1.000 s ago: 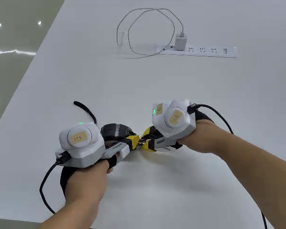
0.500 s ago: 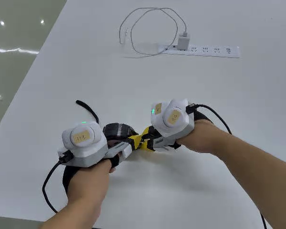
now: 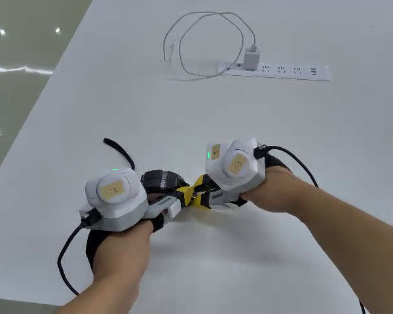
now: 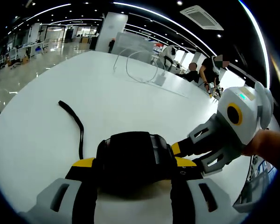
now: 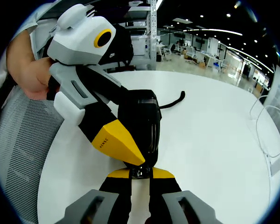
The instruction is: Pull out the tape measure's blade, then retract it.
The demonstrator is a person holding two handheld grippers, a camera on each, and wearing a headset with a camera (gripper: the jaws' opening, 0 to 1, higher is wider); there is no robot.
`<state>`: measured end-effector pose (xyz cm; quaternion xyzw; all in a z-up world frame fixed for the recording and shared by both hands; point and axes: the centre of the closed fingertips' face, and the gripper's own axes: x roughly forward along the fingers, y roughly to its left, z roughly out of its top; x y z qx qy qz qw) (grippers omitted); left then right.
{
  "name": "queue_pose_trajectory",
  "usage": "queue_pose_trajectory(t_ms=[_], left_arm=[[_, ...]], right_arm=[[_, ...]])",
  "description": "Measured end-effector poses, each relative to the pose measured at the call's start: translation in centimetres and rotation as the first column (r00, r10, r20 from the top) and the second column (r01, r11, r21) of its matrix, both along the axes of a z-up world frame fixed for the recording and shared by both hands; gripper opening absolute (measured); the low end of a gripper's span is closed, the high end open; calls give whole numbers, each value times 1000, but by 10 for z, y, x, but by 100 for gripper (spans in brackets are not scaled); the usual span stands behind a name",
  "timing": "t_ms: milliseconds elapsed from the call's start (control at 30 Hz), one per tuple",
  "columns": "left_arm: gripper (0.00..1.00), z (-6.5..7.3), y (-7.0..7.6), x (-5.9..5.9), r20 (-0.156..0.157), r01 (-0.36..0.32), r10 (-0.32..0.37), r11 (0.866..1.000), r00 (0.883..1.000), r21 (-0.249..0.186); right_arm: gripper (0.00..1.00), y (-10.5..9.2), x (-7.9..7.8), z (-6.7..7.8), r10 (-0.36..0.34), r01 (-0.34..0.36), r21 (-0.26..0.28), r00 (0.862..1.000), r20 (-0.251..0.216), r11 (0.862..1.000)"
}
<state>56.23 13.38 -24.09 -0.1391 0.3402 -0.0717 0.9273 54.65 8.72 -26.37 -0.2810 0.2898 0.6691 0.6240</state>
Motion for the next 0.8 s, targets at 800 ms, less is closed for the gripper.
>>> queue_pose_trajectory(t_ms=[800], left_arm=[[62,4,0,2,25,4,-4,1000,1000,-6]], right_arm=[[19,-4,1,1,-22,22,-6,1000,-8,1000]])
